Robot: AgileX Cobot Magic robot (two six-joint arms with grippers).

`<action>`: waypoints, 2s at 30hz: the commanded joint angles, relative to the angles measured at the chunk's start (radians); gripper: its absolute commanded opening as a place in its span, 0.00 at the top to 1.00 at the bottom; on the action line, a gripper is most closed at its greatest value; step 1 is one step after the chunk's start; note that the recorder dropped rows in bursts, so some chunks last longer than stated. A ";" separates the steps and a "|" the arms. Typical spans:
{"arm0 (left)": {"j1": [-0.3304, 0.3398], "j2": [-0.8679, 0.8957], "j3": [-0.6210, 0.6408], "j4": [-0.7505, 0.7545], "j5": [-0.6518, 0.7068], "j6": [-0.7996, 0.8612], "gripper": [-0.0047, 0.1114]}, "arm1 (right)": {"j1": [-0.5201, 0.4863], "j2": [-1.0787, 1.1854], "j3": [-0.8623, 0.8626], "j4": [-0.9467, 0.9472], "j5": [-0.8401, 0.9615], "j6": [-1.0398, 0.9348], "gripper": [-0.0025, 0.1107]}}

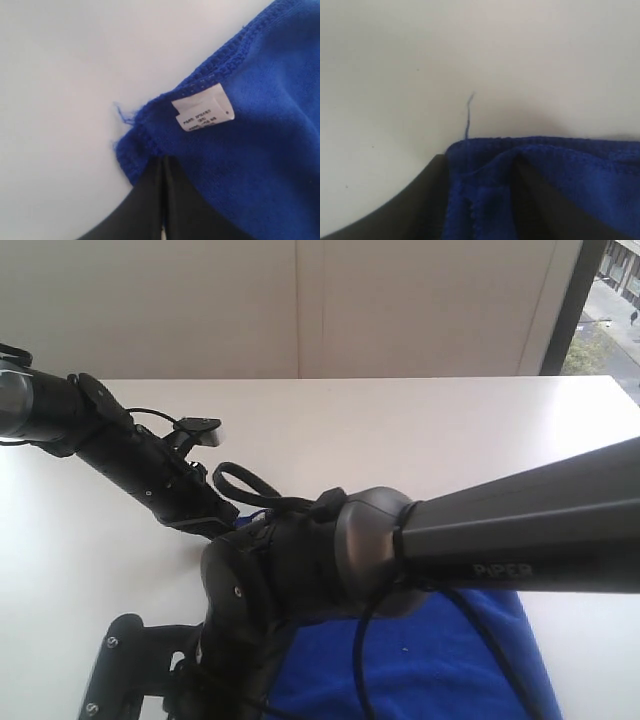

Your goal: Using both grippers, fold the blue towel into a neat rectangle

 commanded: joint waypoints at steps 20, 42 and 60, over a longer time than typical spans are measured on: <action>0.000 0.021 0.003 0.002 0.012 0.007 0.96 | 0.000 -0.012 0.002 -0.001 0.016 0.024 0.76; 0.000 0.021 0.003 0.002 0.010 0.007 0.96 | 0.002 -0.014 0.002 -0.021 0.053 0.024 0.98; 0.000 0.021 0.003 0.004 0.008 0.007 0.96 | 0.042 -0.057 0.002 -0.022 0.081 0.024 0.98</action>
